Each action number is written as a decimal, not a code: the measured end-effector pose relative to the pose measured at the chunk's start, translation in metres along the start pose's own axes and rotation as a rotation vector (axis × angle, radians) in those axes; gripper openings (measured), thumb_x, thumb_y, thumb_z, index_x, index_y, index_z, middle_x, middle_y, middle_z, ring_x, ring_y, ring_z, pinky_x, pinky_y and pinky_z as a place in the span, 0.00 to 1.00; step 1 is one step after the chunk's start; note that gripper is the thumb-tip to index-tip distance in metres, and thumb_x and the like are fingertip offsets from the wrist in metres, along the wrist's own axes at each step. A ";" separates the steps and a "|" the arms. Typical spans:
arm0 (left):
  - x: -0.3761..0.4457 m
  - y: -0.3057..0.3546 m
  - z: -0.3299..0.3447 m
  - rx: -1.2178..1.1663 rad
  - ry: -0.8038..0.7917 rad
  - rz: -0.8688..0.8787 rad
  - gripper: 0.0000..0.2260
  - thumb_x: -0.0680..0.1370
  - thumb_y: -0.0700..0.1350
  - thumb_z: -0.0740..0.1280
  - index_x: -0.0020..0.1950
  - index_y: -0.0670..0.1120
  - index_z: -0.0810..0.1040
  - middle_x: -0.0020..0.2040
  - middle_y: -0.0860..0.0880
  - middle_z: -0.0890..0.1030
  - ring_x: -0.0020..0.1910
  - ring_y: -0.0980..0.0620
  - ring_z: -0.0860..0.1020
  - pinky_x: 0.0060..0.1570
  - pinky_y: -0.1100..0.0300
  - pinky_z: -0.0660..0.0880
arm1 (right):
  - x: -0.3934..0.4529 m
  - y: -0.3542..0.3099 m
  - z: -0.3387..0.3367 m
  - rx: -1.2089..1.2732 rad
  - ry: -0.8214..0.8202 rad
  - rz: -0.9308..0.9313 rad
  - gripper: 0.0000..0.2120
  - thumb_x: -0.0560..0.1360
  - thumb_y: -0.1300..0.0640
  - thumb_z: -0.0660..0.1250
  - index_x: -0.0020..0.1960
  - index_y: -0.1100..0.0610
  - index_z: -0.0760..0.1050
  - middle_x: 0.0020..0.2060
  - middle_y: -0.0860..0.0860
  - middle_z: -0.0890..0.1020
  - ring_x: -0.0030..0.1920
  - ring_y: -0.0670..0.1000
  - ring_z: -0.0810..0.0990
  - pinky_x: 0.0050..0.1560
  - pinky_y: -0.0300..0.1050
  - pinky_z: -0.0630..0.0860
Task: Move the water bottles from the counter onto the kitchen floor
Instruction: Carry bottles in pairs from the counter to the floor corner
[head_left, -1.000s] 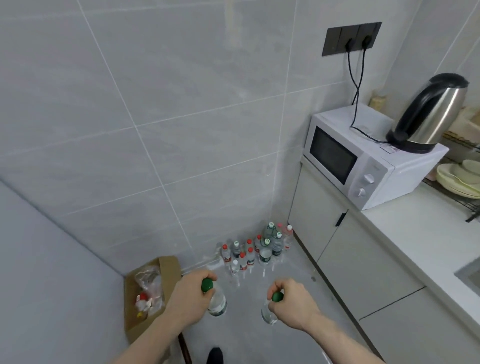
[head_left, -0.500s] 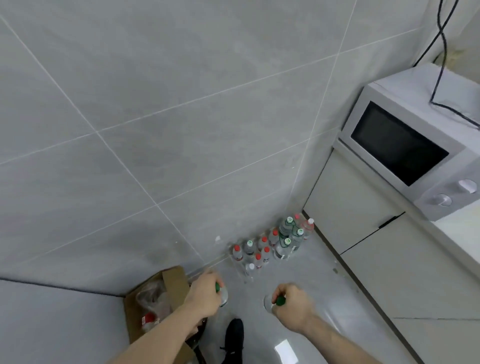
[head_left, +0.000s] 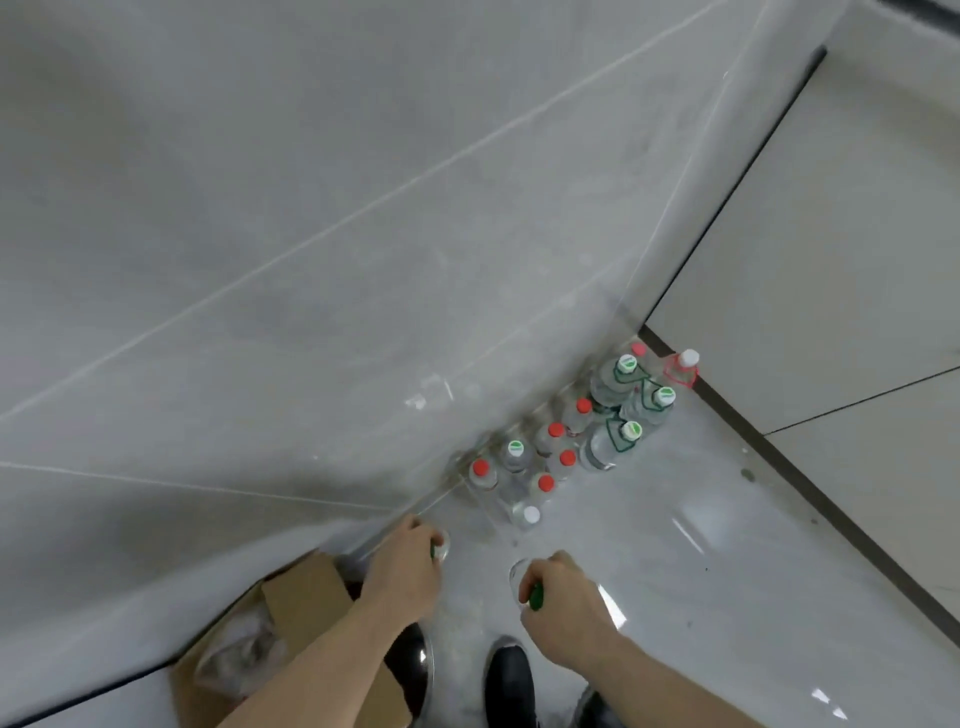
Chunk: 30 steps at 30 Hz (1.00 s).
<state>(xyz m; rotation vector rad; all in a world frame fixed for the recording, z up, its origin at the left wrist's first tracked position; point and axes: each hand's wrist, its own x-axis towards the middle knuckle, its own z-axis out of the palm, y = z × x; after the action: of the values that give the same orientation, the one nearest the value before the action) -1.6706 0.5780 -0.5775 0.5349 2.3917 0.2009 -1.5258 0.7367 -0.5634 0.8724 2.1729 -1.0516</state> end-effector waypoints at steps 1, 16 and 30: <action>0.020 -0.005 0.014 0.003 -0.001 0.005 0.10 0.80 0.42 0.65 0.60 0.52 0.78 0.61 0.54 0.72 0.55 0.52 0.78 0.56 0.60 0.73 | 0.020 0.007 0.011 0.001 -0.003 0.002 0.11 0.74 0.62 0.68 0.41 0.46 0.73 0.50 0.46 0.72 0.43 0.50 0.75 0.40 0.34 0.68; 0.191 -0.050 0.151 0.023 -0.100 0.097 0.11 0.77 0.38 0.65 0.57 0.48 0.78 0.59 0.50 0.70 0.50 0.45 0.77 0.53 0.50 0.75 | 0.197 0.071 0.128 0.035 -0.028 0.008 0.09 0.76 0.65 0.65 0.49 0.52 0.78 0.56 0.49 0.72 0.47 0.52 0.77 0.48 0.41 0.75; 0.208 -0.062 0.172 -0.056 -0.137 0.116 0.20 0.76 0.36 0.63 0.68 0.49 0.73 0.63 0.53 0.69 0.51 0.50 0.75 0.52 0.56 0.75 | 0.224 0.069 0.165 0.051 -0.087 -0.041 0.22 0.77 0.67 0.66 0.68 0.52 0.74 0.66 0.49 0.66 0.56 0.53 0.80 0.60 0.43 0.78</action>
<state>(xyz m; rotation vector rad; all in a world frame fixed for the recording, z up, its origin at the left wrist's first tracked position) -1.7239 0.6110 -0.8469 0.6414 2.2179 0.2725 -1.5804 0.7031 -0.8428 0.7929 2.1084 -1.1478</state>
